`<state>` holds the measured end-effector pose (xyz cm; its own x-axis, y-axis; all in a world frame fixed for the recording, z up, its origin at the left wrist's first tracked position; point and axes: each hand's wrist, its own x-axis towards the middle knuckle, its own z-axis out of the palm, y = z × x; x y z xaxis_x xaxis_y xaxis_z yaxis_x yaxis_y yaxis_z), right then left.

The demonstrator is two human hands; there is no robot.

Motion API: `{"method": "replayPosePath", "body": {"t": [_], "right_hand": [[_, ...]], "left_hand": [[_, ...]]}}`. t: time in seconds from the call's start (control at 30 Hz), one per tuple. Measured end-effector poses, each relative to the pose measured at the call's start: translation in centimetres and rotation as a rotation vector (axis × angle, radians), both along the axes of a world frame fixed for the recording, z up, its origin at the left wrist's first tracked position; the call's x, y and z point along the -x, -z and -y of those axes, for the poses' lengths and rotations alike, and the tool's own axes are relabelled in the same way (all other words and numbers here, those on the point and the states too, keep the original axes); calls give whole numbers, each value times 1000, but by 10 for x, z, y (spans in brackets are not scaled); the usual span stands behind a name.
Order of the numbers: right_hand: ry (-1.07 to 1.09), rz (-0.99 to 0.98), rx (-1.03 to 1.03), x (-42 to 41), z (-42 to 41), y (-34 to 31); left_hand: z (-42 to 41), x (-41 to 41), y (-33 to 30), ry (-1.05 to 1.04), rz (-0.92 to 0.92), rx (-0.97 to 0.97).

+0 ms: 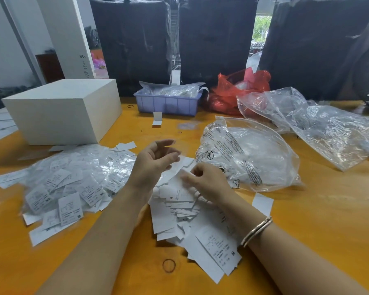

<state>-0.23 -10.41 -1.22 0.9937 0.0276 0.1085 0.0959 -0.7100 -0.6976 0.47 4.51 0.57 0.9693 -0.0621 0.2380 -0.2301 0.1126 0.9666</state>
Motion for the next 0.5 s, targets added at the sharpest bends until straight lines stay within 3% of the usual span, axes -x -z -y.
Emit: {"method": "replayPosePath", "body": {"t": [0.13,0.23,0.4,0.5], "right_hand": [[15,-38,-439,5,9,-4],[8,-30,-658,7,19,-6],[-52,86,-917,5,29,-13],[-134,121,-971,2,33,-14]], "left_hand": [[1,0,2,30,14,5],[1,1,3,45,42,-20],[2,1,3,-42,176,-212],[4,0,5,-142,309,-381]]}}
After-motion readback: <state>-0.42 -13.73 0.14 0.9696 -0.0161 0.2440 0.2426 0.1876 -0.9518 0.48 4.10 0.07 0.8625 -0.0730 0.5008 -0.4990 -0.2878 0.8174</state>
